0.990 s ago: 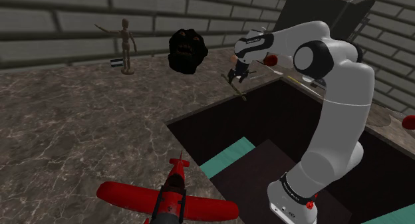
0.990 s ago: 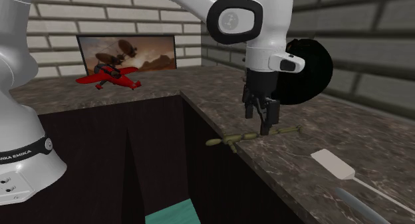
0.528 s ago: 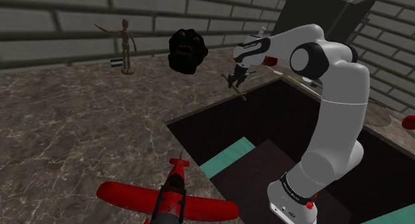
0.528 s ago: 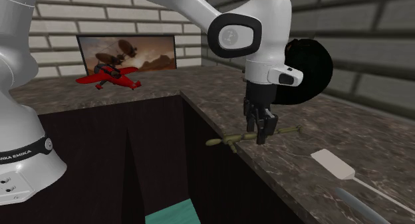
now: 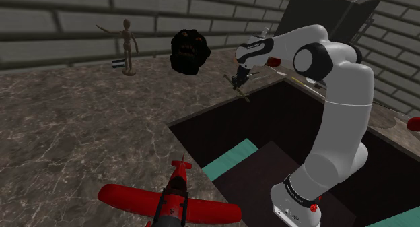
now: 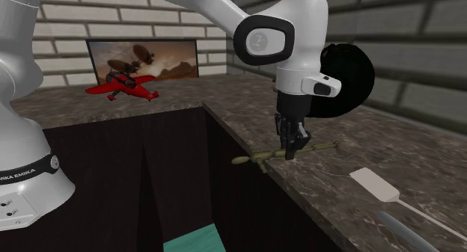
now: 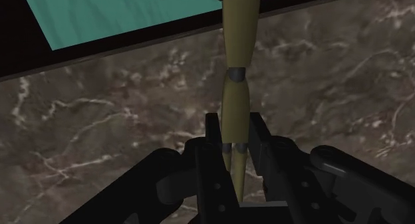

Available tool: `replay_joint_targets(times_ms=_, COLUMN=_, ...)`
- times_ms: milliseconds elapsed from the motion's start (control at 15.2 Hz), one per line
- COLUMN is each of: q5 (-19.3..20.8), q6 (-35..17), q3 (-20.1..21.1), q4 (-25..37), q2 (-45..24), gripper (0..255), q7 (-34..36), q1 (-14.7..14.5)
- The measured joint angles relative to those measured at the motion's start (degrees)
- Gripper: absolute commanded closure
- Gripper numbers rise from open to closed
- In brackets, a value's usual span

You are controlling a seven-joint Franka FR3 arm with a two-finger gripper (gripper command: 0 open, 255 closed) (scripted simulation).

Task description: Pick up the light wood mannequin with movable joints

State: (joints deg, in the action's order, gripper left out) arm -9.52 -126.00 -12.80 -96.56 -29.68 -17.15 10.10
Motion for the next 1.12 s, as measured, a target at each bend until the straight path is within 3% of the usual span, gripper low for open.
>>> replay_joint_targets(times_ms=1122, q5=1.59, q6=9.01, q3=-0.79, q4=4.28, q2=4.81, gripper=255, q7=1.27, q1=-0.48)
